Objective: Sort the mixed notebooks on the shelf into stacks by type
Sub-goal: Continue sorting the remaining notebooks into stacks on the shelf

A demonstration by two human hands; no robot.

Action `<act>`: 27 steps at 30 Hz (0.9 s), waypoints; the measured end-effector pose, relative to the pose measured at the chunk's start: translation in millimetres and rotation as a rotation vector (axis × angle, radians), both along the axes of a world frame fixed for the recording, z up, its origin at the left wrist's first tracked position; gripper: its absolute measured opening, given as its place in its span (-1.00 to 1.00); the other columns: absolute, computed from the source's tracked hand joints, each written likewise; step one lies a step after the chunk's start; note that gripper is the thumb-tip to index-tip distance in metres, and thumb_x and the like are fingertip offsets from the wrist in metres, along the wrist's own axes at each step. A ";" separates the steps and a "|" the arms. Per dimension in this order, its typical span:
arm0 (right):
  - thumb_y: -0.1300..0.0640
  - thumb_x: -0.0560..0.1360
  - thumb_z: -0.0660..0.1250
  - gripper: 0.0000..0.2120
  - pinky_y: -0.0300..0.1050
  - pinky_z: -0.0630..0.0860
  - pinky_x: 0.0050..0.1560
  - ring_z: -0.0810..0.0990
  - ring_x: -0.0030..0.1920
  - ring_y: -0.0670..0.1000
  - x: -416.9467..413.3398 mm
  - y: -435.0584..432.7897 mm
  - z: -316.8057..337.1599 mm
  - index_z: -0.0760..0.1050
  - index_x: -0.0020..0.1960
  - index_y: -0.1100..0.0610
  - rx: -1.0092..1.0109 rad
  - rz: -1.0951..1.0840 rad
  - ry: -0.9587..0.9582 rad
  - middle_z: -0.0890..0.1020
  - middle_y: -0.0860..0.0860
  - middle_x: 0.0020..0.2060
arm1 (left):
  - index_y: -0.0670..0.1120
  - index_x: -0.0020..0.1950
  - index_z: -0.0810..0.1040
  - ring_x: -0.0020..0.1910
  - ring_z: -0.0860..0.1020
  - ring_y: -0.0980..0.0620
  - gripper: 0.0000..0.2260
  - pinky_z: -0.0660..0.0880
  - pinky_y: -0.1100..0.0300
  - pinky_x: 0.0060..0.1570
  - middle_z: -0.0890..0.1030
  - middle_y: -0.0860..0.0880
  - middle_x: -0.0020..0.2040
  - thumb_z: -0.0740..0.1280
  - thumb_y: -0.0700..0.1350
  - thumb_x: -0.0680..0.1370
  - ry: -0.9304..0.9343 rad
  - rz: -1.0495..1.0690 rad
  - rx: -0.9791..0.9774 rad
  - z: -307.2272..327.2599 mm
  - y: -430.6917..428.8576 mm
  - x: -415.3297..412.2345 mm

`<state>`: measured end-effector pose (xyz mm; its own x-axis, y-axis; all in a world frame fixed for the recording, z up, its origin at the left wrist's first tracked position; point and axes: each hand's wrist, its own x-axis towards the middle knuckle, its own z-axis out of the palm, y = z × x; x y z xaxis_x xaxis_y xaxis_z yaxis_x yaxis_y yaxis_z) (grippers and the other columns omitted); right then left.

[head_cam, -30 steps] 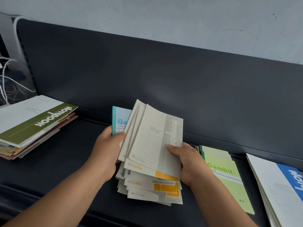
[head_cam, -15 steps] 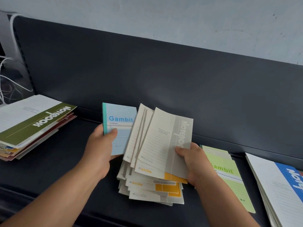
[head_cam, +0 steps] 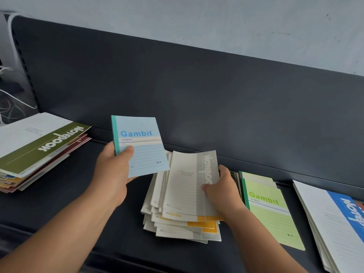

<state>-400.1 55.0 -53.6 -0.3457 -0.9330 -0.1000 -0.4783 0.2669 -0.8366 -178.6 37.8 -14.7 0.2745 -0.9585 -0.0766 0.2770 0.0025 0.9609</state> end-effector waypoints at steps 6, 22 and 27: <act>0.18 0.56 0.27 -0.49 -0.07 0.51 0.13 0.51 0.17 0.05 6.1 3.3 4.3 0.25 0.48 0.04 0.064 0.093 0.227 0.50 0.03 0.32 | 0.05 0.02 0.55 -0.02 0.62 0.03 -0.83 0.53 0.12 -0.22 0.67 0.02 -0.02 0.24 -0.21 0.62 -0.034 -0.109 0.029 2.5 7.0 -14.8; 0.23 0.55 0.32 -0.65 -0.14 0.57 -0.12 0.65 -0.06 -0.03 -79.4 61.0 32.1 0.43 0.28 -0.02 -0.145 -0.116 -0.236 0.69 -0.05 -0.07 | 0.05 0.26 0.35 0.04 0.50 0.17 -0.70 0.40 0.28 -0.17 0.54 0.10 0.14 0.33 -0.05 0.56 -0.493 -0.606 -0.021 -7.5 34.0 -158.3; 0.19 0.51 0.33 -0.63 -0.11 0.56 -0.11 0.63 -0.07 -0.05 -118.9 73.7 18.2 0.41 0.29 -0.02 -0.096 -0.206 0.004 0.66 -0.09 -0.06 | 0.18 0.39 0.11 0.14 0.51 0.05 -0.31 0.50 0.07 0.14 0.50 0.11 0.21 0.42 0.14 0.39 -0.877 -0.825 -0.023 -26.2 36.8 -190.4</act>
<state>-518.9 128.6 -35.4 -0.5301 -0.8478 -0.0119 -0.4255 0.2781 -0.8612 -369.0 74.6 -40.9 -0.4721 -0.8685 -0.1514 -0.5444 0.1521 0.8249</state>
